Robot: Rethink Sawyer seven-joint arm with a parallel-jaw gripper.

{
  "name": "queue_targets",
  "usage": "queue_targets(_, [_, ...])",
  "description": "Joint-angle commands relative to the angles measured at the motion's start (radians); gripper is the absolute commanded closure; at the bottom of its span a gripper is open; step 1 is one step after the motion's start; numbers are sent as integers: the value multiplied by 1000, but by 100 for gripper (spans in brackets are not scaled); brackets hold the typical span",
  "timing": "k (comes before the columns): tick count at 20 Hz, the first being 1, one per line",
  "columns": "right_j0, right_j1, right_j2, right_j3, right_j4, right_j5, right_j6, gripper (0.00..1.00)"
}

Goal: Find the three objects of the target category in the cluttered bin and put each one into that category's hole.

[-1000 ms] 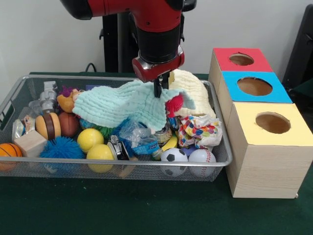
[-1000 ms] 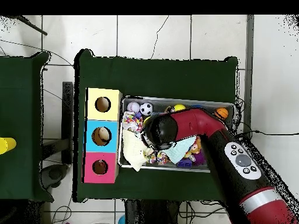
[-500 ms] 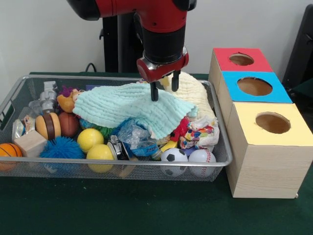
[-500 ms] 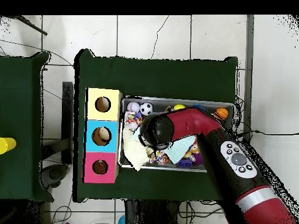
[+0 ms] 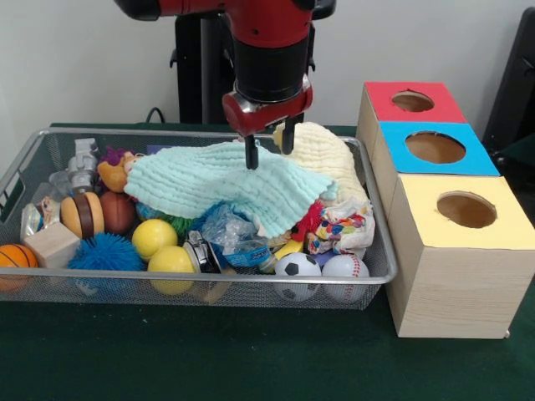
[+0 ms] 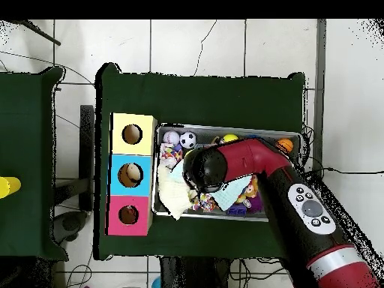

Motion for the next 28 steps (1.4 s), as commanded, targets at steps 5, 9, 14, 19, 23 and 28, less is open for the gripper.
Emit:
queue_targets(5, [-85,4,-38,-117,-106,95,-245,0])
queue_targets(9, [-127,19,-21,-134,-132,100,-312,0])
queue_targets(14, [-166,52,1,-185,-161,124,-387,0])
queue_targets(19, [-173,61,9,-164,-188,98,-362,0])
queue_targets(23, [-167,55,9,-168,-194,109,-342,0])
queue_targets(28, [-165,74,6,-180,-208,106,-328,0])
